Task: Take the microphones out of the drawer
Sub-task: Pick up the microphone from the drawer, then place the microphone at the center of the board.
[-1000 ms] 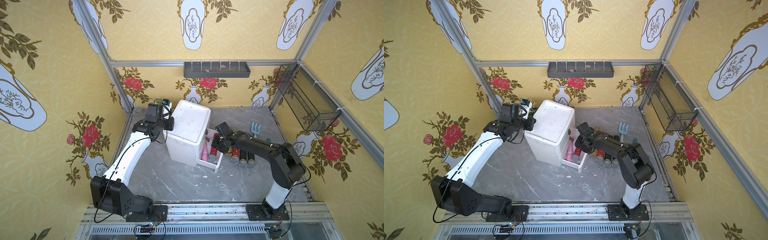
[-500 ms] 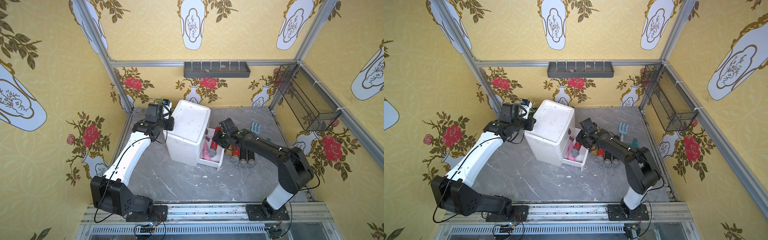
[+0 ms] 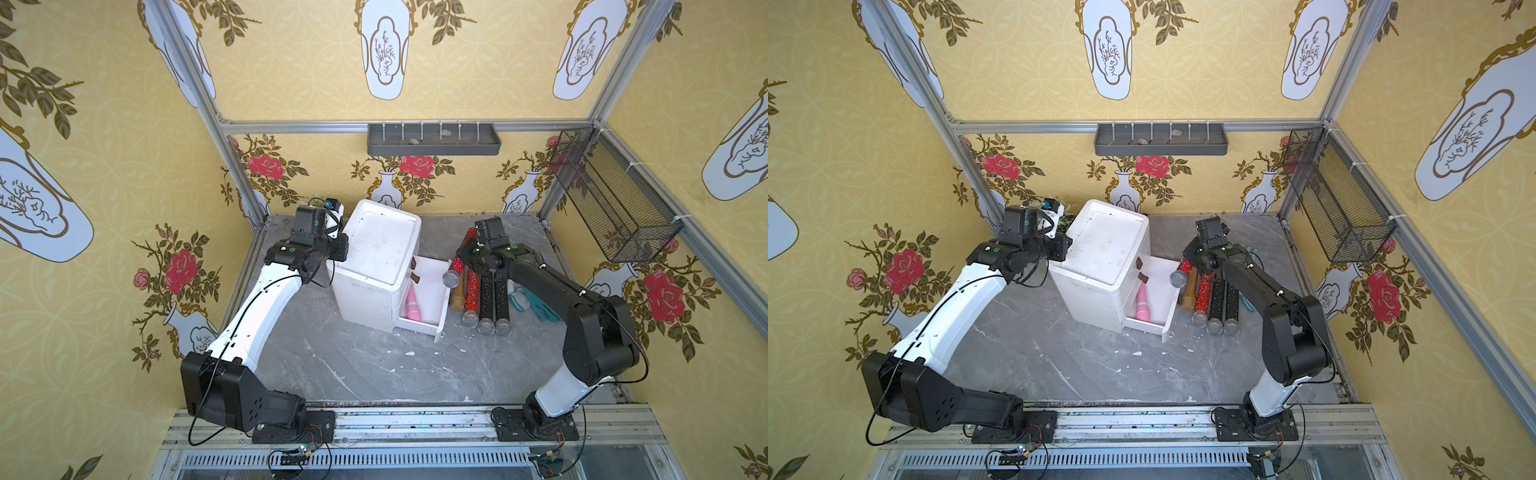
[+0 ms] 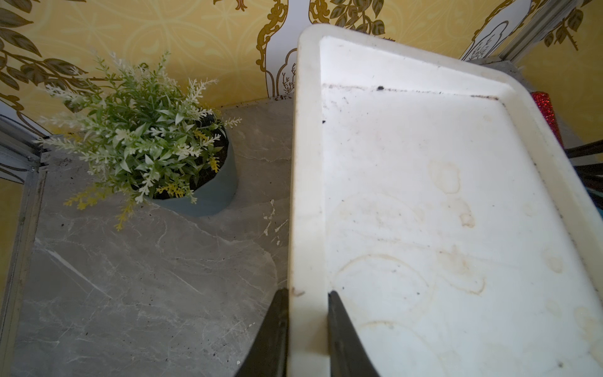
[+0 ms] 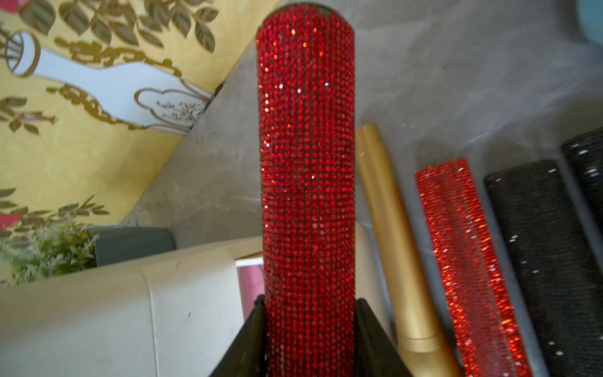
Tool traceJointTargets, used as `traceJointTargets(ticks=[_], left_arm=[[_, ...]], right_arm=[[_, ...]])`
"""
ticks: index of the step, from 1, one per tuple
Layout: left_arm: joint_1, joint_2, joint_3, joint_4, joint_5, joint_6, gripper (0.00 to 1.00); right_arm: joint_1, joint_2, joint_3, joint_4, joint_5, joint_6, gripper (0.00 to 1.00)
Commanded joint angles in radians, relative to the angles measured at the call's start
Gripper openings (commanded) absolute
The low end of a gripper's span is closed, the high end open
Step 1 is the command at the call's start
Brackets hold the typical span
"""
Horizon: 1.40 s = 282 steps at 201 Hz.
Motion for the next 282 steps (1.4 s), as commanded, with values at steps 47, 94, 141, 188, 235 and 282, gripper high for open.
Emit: traceJointTargets(ticks=[47, 94, 141, 188, 235, 282], left_arm=[[0.000, 0.027, -0.019, -0.135, 0.012, -0.011, 0.08], [0.001, 0.029, -0.017, -0.139, 0.009, -0.007, 0.02], [0.000, 0.028, -0.017, -0.140, 0.005, -0.007, 0.02], [0.001, 0.038, -0.016, -0.141, 0.009, -0.008, 0.02], [0.001, 0.038, -0.015, -0.145, 0.005, -0.006, 0.03], [0.001, 0.037, -0.015, -0.143, 0.010, -0.007, 0.04]], right_arm=[[-0.199, 0.097, 0.027, 0.100, -0.019, -0.046, 0.20], [-0.264, 0.241, 0.136, 0.140, -0.081, -0.111, 0.20], [-0.301, 0.375, 0.282, 0.091, -0.121, -0.186, 0.20], [-0.335, 0.480, 0.383, 0.073, -0.159, -0.185, 0.22], [-0.345, 0.560, 0.443, 0.055, -0.151, -0.155, 0.25], [-0.350, 0.597, 0.451, 0.067, -0.154, -0.164, 0.26]])
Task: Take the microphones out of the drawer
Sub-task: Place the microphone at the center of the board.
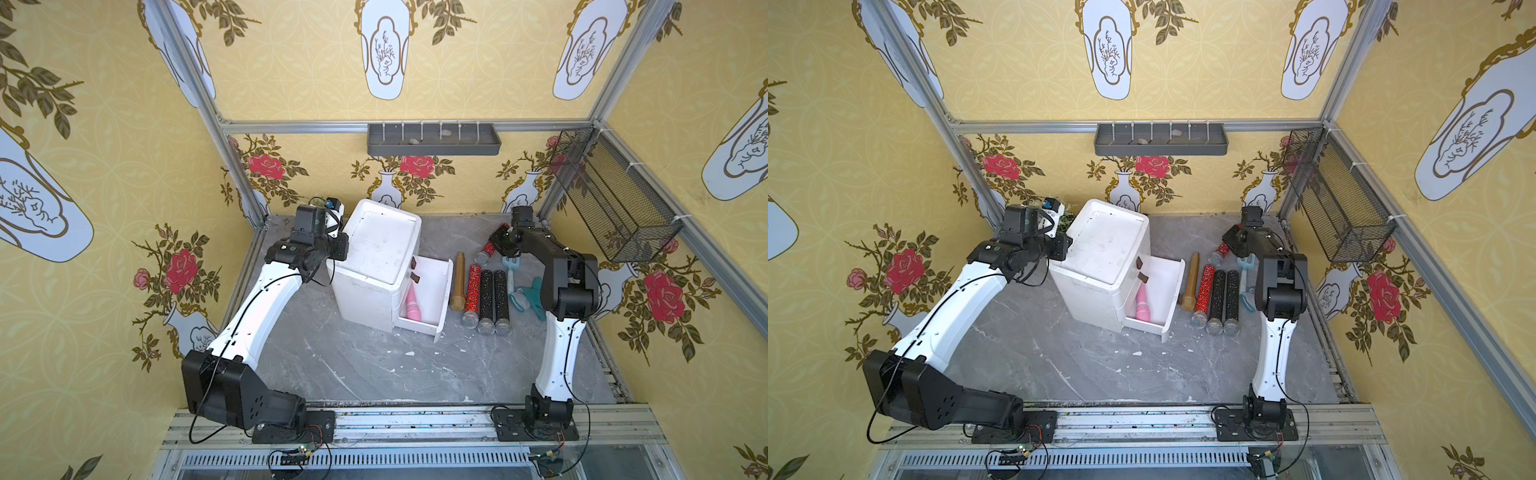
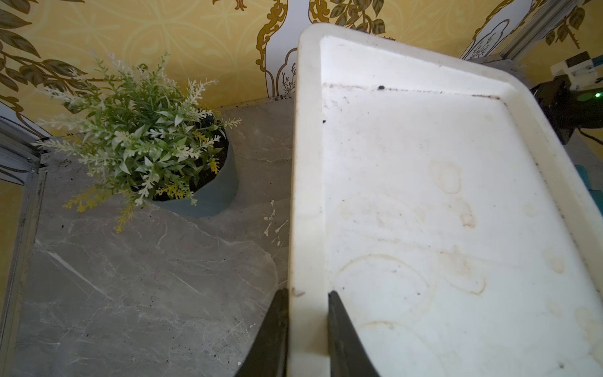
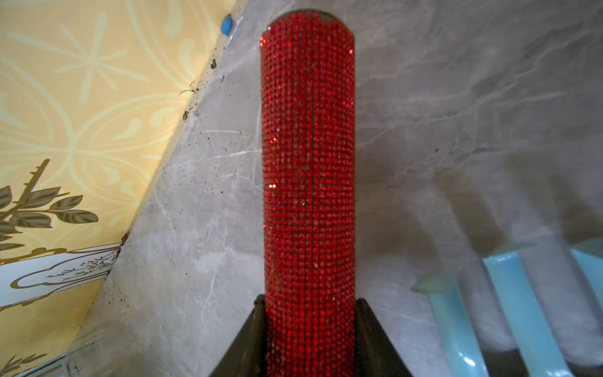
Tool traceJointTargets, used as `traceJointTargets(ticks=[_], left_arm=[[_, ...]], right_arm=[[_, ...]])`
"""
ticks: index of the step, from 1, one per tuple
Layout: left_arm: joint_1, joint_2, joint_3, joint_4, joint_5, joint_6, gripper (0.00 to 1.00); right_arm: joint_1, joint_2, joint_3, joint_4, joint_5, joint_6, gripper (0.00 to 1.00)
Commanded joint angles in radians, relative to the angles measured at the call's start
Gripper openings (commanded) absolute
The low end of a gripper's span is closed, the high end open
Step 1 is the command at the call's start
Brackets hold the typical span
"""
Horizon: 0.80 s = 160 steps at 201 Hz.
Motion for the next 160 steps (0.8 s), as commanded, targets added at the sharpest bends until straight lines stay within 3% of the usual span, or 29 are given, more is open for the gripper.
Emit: traceJointTargets(ticks=[1, 77, 113, 160], left_arm=[[0.000, 0.025, -0.021, -0.140, 0.010, -0.011, 0.04], [0.001, 0.029, -0.021, -0.140, 0.010, -0.012, 0.04], [0.000, 0.028, -0.020, -0.139, 0.011, -0.011, 0.04], [0.000, 0.027, -0.021, -0.140, 0.010, -0.011, 0.04]], right_arm=[[0.001, 0.011, -0.002, 0.021, 0.002, -0.005, 0.26], [-0.010, 0.038, 0.015, 0.006, -0.011, -0.007, 0.33], [-0.009, 0.022, 0.011, 0.006, -0.020, -0.008, 0.51], [-0.009, -0.040, 0.009, 0.014, -0.026, -0.009, 0.63]])
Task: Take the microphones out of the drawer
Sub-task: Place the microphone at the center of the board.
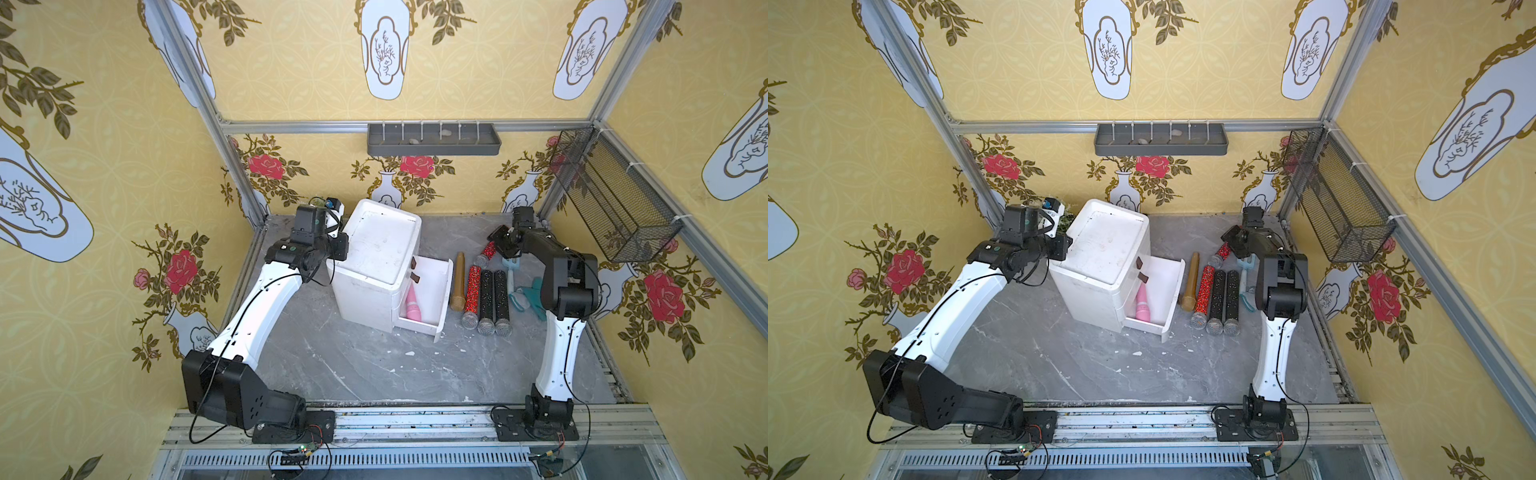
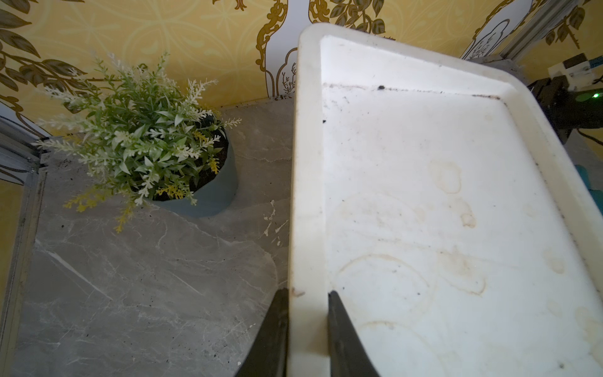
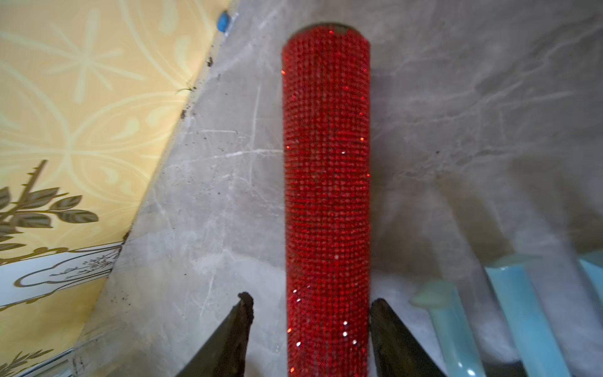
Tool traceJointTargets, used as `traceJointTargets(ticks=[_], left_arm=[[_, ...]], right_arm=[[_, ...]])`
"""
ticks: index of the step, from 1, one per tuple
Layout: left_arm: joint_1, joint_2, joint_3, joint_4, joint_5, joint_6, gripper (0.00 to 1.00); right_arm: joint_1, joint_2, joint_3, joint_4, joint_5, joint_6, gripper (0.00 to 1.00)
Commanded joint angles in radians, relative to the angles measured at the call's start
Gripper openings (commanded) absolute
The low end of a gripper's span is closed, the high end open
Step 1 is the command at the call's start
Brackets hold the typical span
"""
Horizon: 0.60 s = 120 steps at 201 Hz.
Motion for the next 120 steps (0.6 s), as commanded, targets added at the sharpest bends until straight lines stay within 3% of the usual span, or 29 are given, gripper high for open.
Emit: traceJointTargets(ticks=[1, 19, 67, 120], left_arm=[[0.000, 0.026, -0.021, -0.140, 0.012, -0.011, 0.04], [0.000, 0.025, -0.020, -0.140, 0.012, -0.011, 0.04], [0.000, 0.022, -0.021, -0.140, 0.013, -0.013, 0.04], [0.000, 0.017, -0.021, -0.138, 0.016, -0.013, 0.04]], right_arm=[[0.002, -0.038, 0.000, 0.014, -0.004, -0.007, 0.63], [0.002, -0.079, -0.010, 0.014, -0.004, -0.007, 0.70], [0.019, -0.264, -0.174, 0.081, -0.006, 0.000, 0.68], [0.160, -0.441, -0.337, 0.102, -0.012, -0.059, 0.65]])
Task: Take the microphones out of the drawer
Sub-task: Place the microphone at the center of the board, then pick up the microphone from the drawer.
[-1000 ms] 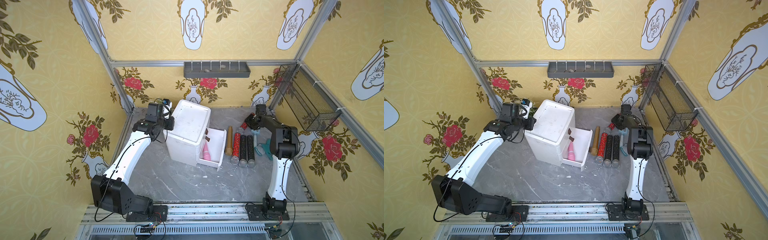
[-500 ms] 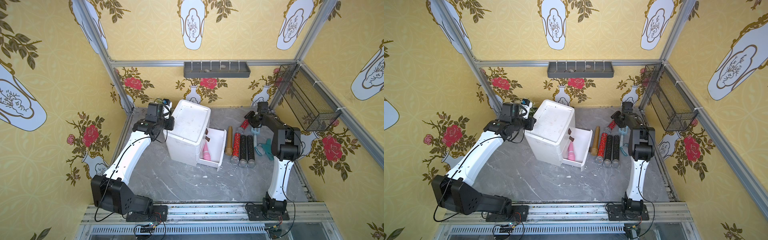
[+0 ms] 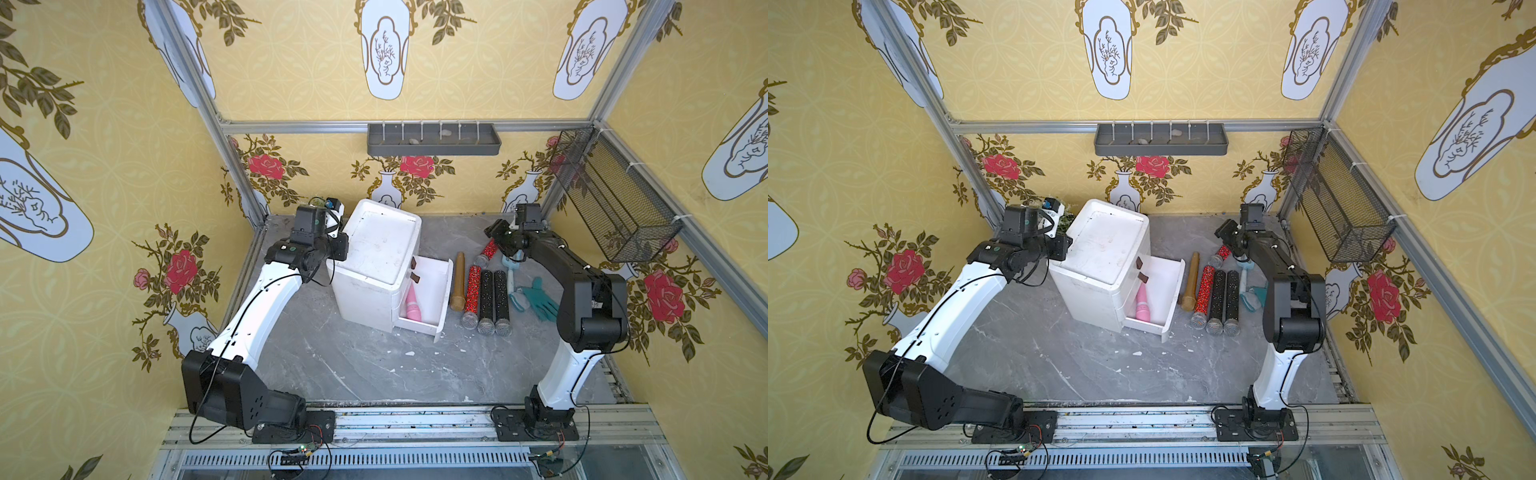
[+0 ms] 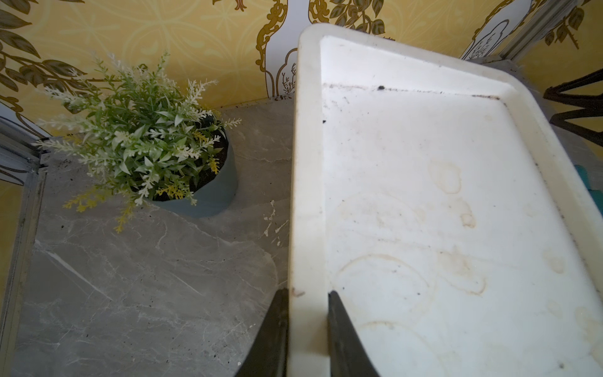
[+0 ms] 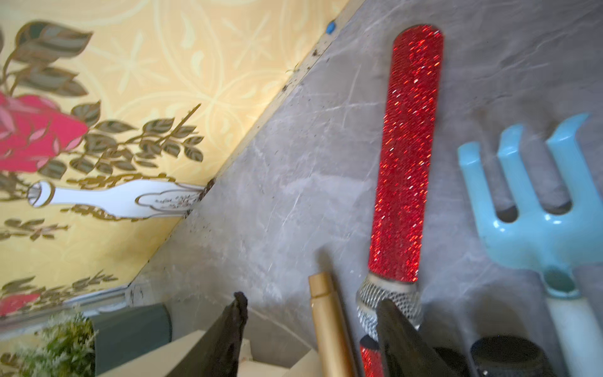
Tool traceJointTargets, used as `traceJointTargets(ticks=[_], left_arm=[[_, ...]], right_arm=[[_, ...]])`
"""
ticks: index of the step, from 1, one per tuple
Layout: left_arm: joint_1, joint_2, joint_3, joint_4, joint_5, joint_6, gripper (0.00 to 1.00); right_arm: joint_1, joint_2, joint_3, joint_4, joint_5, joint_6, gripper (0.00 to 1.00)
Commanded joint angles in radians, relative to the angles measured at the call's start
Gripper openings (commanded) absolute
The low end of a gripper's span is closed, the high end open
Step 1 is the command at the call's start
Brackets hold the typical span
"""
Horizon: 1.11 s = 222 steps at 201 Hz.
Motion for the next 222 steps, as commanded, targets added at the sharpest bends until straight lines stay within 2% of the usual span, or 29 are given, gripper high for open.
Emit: traceJointTargets(ticks=[1, 56, 116, 150, 173, 222], left_arm=[[0.000, 0.021, -0.021, -0.139, 0.015, -0.013, 0.04], [0.000, 0.020, -0.021, -0.139, 0.016, -0.014, 0.05], [0.000, 0.018, -0.023, -0.138, 0.014, -0.016, 0.06], [-0.001, 0.021, -0.022, -0.139, 0.017, -0.015, 0.06], [0.001, 0.020, -0.023, -0.139, 0.018, -0.014, 0.00], [0.000, 0.023, -0.023, -0.137, 0.028, -0.018, 0.00]], right_arm=[[0.063, -0.048, -0.031, 0.039, -0.008, -0.050, 0.65], [0.291, -0.087, -0.032, -0.036, -0.010, -0.118, 0.62], [0.458, -0.071, -0.112, -0.053, -0.010, -0.097, 0.58], [0.532, -0.053, -0.120, -0.095, 0.018, -0.109, 0.58], [0.561, -0.037, -0.112, -0.138, 0.030, -0.113, 0.57], [0.621, -0.023, -0.109, -0.187, 0.080, -0.119, 0.58]])
